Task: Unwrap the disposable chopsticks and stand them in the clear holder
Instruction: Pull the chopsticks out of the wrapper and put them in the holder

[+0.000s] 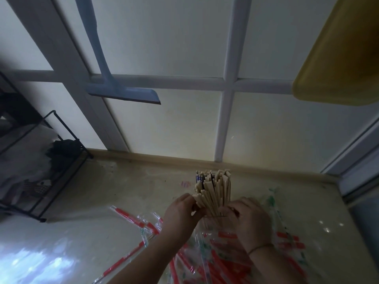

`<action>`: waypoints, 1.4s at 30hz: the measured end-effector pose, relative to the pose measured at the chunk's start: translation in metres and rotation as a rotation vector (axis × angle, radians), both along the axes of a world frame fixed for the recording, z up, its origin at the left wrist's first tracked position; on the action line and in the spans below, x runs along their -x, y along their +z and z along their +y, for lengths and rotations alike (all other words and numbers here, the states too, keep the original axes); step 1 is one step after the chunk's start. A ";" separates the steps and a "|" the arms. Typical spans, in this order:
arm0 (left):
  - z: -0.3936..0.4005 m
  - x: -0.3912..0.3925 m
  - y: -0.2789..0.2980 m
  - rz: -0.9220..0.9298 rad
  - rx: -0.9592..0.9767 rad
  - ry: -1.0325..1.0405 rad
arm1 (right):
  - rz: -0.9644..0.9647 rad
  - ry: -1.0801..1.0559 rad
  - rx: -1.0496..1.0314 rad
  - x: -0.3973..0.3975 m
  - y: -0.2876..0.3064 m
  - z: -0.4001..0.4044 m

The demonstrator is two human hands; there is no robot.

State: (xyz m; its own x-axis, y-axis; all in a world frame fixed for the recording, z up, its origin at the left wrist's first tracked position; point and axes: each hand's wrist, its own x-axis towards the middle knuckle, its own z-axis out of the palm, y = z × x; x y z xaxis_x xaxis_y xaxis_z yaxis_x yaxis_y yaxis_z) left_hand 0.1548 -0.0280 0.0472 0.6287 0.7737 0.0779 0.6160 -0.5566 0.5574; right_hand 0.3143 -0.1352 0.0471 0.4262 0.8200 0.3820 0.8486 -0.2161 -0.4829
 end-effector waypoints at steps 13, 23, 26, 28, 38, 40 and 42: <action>-0.011 0.005 -0.021 0.066 0.232 0.057 | 0.549 -0.016 0.349 -0.007 -0.017 0.005; 0.006 0.006 -0.024 0.078 0.226 0.040 | 0.348 0.006 0.305 0.001 -0.012 0.009; 0.001 0.003 -0.031 0.083 0.232 0.054 | 0.373 0.020 0.380 0.000 -0.016 -0.004; 0.000 -0.002 -0.036 0.061 0.247 0.064 | 0.388 -0.003 0.433 -0.003 -0.020 -0.005; 0.032 -0.025 -0.037 0.004 0.213 0.081 | 0.442 -0.020 0.353 -0.014 -0.019 0.036; 0.053 -0.040 -0.031 -0.011 0.220 0.086 | 0.392 -0.037 0.324 -0.025 -0.023 0.055; 0.073 -0.055 -0.028 -0.040 0.218 0.092 | 0.379 -0.072 0.276 -0.037 -0.023 0.076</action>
State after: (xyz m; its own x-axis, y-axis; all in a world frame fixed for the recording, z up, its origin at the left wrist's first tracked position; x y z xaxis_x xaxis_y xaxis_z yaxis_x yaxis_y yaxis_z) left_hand 0.2099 0.0449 0.0196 0.5542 0.8291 -0.0741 0.6340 -0.3628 0.6830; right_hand 0.3517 -0.0589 0.0236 0.5533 0.8320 -0.0393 0.6017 -0.4319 -0.6719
